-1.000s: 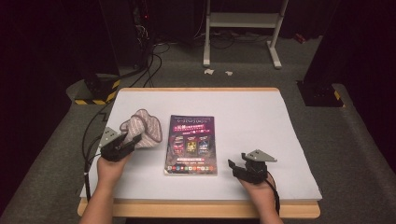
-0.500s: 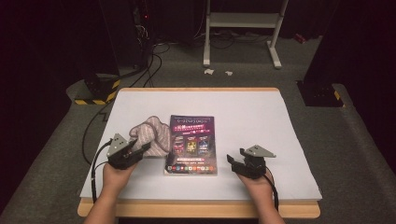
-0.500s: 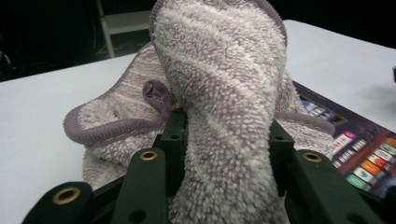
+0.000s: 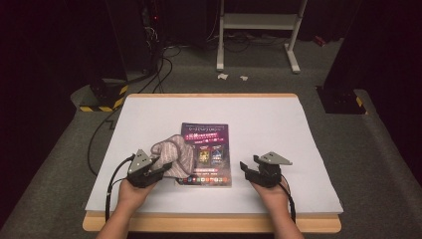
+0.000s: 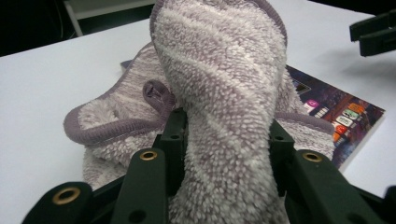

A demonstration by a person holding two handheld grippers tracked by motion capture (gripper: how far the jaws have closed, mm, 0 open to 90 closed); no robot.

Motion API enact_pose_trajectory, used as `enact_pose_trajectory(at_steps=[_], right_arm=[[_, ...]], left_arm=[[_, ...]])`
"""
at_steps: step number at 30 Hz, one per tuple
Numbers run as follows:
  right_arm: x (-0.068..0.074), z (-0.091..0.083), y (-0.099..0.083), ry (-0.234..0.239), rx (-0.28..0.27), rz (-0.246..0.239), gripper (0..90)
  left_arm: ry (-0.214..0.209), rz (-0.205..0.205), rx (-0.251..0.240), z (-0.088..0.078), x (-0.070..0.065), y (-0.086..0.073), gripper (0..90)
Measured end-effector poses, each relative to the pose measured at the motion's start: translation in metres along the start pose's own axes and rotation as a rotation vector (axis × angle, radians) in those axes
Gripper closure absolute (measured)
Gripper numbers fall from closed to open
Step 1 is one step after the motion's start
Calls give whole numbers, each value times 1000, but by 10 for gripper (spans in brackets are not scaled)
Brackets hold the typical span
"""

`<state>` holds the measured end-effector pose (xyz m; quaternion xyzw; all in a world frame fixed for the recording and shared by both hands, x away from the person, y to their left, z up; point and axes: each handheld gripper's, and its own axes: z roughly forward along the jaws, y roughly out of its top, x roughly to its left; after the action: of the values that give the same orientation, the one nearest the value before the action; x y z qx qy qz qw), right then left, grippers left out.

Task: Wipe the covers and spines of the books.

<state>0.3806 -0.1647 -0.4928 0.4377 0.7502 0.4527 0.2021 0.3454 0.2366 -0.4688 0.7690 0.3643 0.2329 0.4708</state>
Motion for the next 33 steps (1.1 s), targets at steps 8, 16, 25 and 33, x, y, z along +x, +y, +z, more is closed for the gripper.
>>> enact_pose_trajectory(at_steps=[8, 16, 25, 33], right_arm=[[0, -1, 0, -4, 2, -5, 377], [-2, -5, -1, -24, -6, 13, 378], [0, -9, -4, -31, 4, -6, 377], [-3, -15, -7, -9, 7, 8, 386]], left_arm=[[-33, 25, 44, 10, -8, -1, 619], [-64, 50, 84, 21, -15, -3, 618], [-74, 113, 174, 39, -30, -5, 618], [-81, 117, 186, 48, -38, -2, 616]])
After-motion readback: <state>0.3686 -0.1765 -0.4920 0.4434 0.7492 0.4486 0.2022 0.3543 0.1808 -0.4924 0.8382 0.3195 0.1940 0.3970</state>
